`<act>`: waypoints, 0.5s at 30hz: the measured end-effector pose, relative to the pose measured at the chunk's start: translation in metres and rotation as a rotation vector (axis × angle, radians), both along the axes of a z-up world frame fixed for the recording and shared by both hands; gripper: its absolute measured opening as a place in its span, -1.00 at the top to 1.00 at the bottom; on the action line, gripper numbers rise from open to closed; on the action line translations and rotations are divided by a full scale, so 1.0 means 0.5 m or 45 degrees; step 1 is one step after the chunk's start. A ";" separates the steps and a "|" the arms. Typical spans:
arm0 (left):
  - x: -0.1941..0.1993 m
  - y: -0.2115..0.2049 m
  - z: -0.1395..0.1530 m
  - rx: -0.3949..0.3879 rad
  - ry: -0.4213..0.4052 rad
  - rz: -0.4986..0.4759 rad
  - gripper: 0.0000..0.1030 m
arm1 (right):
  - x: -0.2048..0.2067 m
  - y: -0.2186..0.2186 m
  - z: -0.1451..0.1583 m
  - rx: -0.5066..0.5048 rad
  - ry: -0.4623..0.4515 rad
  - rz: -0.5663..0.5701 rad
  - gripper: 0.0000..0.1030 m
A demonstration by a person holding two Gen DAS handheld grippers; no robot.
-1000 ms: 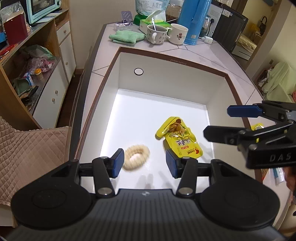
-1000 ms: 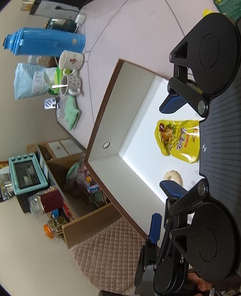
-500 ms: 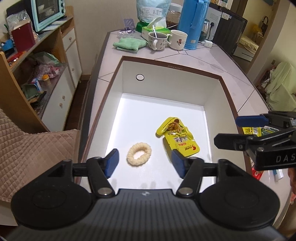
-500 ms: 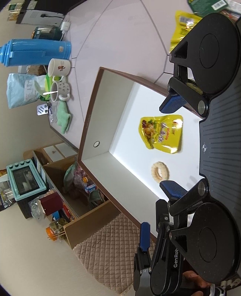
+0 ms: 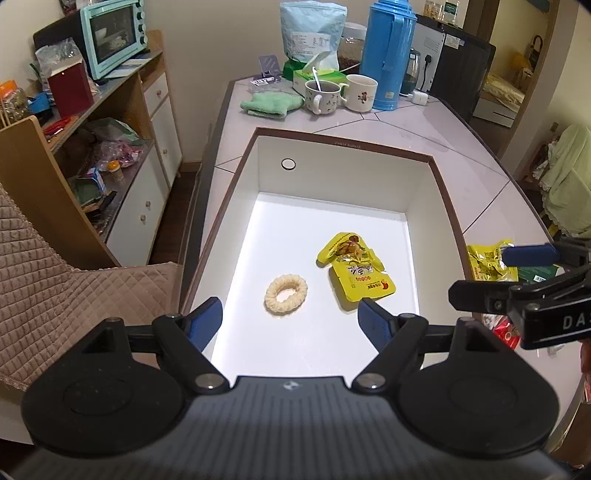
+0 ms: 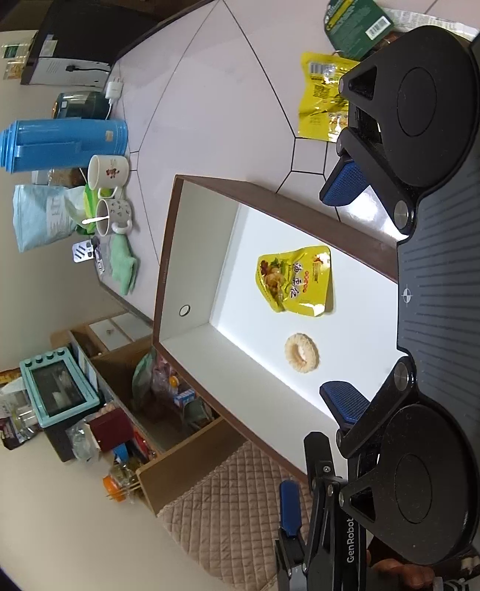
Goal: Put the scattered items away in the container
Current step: 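Withdraw both tools from the box back toward the snack pile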
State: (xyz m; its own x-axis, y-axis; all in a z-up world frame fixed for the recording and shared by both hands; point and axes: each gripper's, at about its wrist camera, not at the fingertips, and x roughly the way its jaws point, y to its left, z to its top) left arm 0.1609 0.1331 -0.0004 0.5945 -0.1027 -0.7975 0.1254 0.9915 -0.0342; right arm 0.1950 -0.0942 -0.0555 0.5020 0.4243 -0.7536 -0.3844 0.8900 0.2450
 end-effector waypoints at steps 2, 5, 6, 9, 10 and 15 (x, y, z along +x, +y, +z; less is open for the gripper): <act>-0.009 -0.001 0.004 0.006 -0.004 0.006 -0.51 | -0.008 -0.001 0.005 -0.016 -0.002 0.000 -1.00; -0.024 -0.002 0.010 0.013 -0.012 0.016 -0.58 | -0.020 0.000 0.010 -0.034 -0.007 0.014 -1.00; -0.029 -0.002 0.012 0.016 -0.016 0.020 -0.67 | -0.024 0.001 0.010 -0.037 -0.006 0.020 -1.00; -0.044 -0.006 0.020 0.030 -0.035 0.029 -0.77 | -0.036 0.007 0.010 -0.050 0.006 0.038 -1.00; -0.048 -0.007 0.022 0.034 -0.037 0.031 -0.77 | -0.040 0.008 0.008 -0.056 0.014 0.046 -1.00; -0.068 -0.012 0.027 0.046 -0.039 0.044 -0.85 | -0.058 0.011 0.003 -0.059 0.032 0.058 -1.00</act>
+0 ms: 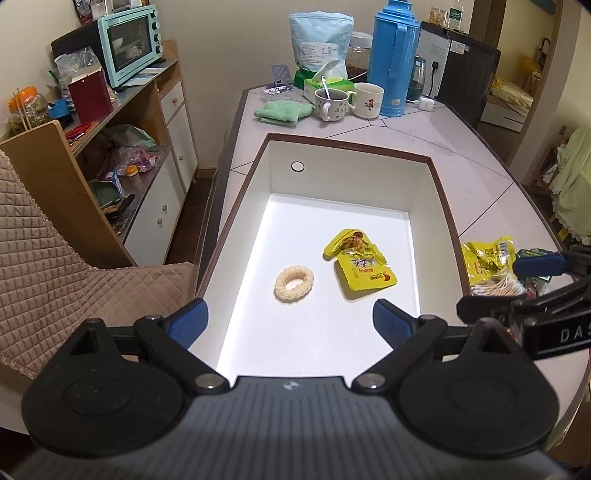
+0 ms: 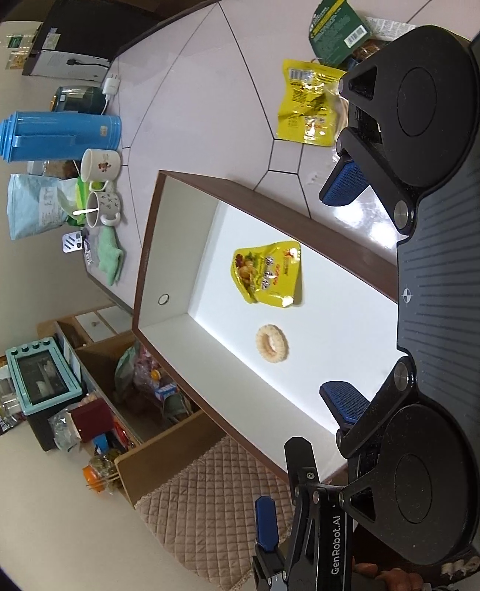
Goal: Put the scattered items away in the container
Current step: 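Withdraw both tools from the box back toward the snack pile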
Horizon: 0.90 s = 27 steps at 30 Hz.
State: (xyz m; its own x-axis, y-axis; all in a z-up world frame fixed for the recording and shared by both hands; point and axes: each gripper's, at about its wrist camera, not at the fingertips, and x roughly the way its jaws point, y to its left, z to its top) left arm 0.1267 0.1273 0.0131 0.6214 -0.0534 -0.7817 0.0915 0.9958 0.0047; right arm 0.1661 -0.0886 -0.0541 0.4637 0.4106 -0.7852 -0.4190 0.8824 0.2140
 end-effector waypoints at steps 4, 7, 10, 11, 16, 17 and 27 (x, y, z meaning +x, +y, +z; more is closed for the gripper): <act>-0.017 -0.002 0.003 0.016 -0.004 0.016 -0.88 | -0.011 0.000 0.001 0.000 0.000 0.006 -1.00; -0.029 -0.001 0.004 0.026 -0.004 0.034 -0.90 | -0.020 0.000 0.003 0.001 -0.005 0.012 -1.00; -0.039 0.002 0.006 0.031 -0.002 0.055 -0.91 | -0.029 0.003 0.003 -0.005 -0.005 0.022 -1.00; -0.042 0.004 0.007 0.031 -0.002 0.061 -0.91 | -0.032 0.004 0.003 -0.006 -0.003 0.027 -1.00; -0.059 0.006 0.007 0.045 0.001 0.078 -0.92 | -0.047 0.009 0.000 -0.012 0.005 0.045 -1.00; -0.062 0.007 0.006 0.045 0.003 0.080 -0.92 | -0.049 0.010 -0.001 -0.013 0.004 0.048 -1.00; -0.091 0.009 0.008 0.046 0.001 0.109 -0.93 | -0.071 0.012 0.001 -0.008 -0.001 0.086 -1.00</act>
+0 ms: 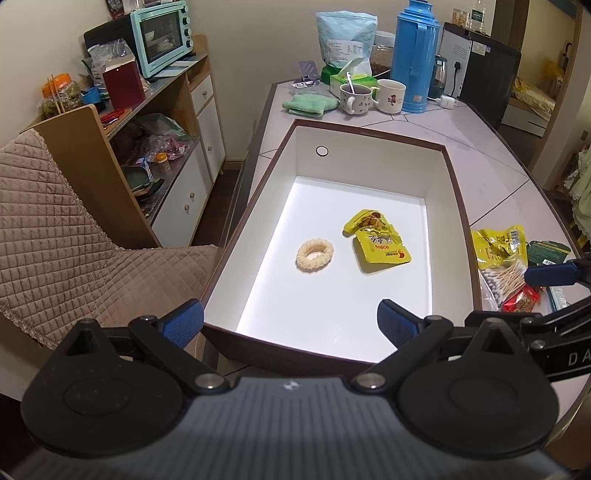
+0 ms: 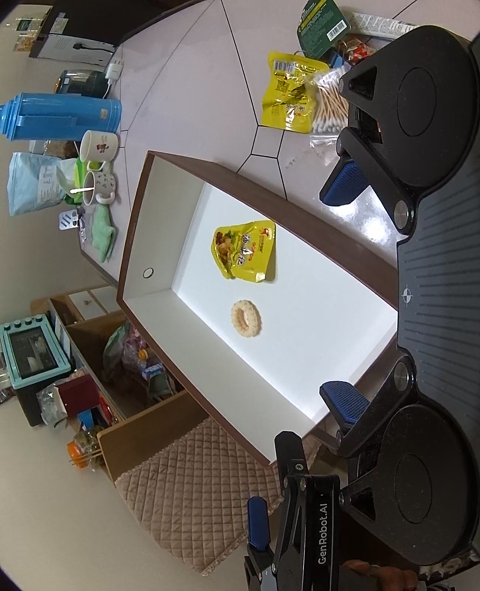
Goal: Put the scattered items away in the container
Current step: 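Withdraw both tools from the box back toward the snack pile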
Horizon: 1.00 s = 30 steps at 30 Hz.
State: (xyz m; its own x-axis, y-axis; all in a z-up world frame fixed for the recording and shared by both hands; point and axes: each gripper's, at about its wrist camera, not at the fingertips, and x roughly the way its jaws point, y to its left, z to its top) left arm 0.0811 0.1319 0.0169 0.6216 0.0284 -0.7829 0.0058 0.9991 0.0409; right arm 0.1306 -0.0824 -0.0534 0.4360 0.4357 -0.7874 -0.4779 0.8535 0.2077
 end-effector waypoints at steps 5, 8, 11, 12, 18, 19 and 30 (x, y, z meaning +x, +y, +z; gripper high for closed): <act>-0.013 -0.004 0.003 0.002 -0.006 0.006 -0.93 | -0.007 -0.005 0.000 0.006 0.003 0.022 -1.00; -0.018 -0.009 0.004 0.005 -0.006 0.010 -0.93 | -0.011 -0.011 -0.001 0.011 0.009 0.033 -1.00; -0.024 -0.015 0.004 0.008 -0.004 0.014 -0.93 | -0.013 -0.019 -0.002 0.014 0.014 0.045 -1.00; -0.026 -0.018 0.004 0.010 -0.003 0.015 -0.93 | -0.014 -0.022 -0.002 0.015 0.015 0.049 -1.00; -0.037 -0.035 0.003 0.018 0.007 0.029 -0.93 | -0.016 -0.047 -0.005 0.024 0.029 0.066 -1.00; -0.039 -0.039 0.003 0.019 0.009 0.031 -0.93 | -0.017 -0.054 -0.006 0.026 0.033 0.068 -1.00; -0.043 -0.122 -0.002 0.021 0.036 -0.004 -0.93 | -0.012 -0.189 -0.016 0.040 0.083 -0.015 -1.00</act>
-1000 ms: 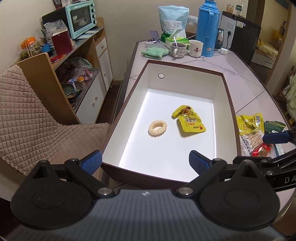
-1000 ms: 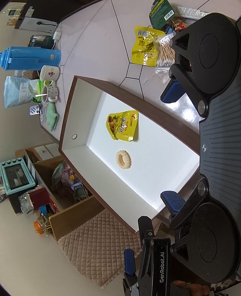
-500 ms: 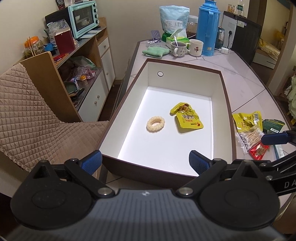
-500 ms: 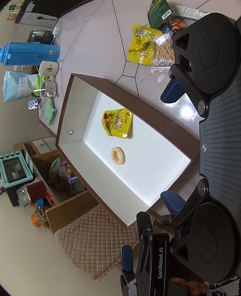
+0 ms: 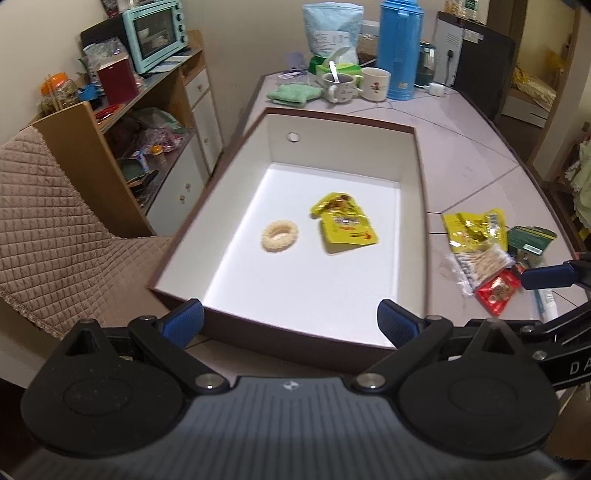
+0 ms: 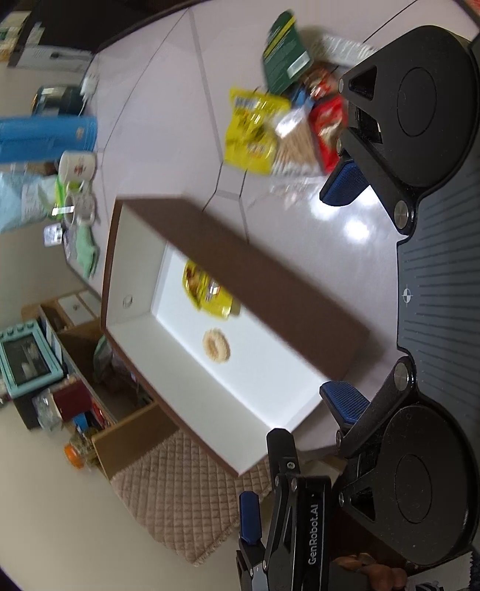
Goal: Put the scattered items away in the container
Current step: 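Withdraw both tools from the box back toward the snack pile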
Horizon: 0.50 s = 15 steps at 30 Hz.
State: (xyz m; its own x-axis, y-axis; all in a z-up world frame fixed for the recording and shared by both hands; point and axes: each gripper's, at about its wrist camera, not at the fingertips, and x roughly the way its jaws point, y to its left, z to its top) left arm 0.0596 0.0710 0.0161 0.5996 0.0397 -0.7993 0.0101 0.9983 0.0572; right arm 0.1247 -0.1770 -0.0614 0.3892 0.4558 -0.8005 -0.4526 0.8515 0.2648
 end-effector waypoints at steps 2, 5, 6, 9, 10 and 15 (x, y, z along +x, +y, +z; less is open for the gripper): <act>0.003 -0.025 -0.001 -0.008 0.002 -0.025 -0.93 | 0.000 -0.037 -0.002 0.006 0.008 -0.039 -1.00; 0.010 -0.069 -0.003 -0.023 0.002 -0.071 -0.93 | 0.000 -0.096 -0.002 0.020 0.019 -0.104 -1.00; 0.012 -0.084 -0.004 -0.027 0.003 -0.090 -0.93 | 0.000 -0.115 -0.001 0.027 0.023 -0.128 -1.00; 0.018 -0.133 -0.006 -0.035 -0.003 -0.151 -0.92 | 0.000 -0.174 0.002 0.038 0.035 -0.221 -1.00; 0.020 -0.150 -0.006 -0.038 -0.007 -0.173 -0.92 | 0.000 -0.192 0.002 0.036 0.040 -0.250 -1.00; 0.035 -0.232 -0.009 -0.052 -0.015 -0.288 -0.93 | -0.001 -0.277 0.002 0.026 0.065 -0.380 -1.00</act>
State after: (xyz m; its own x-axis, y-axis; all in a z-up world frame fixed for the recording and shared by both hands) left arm 0.0770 -0.0448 0.0116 0.5991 -0.1286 -0.7903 0.2332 0.9723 0.0185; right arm 0.1243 -0.3157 -0.0604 0.4677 0.3438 -0.8143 -0.1689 0.9390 0.2994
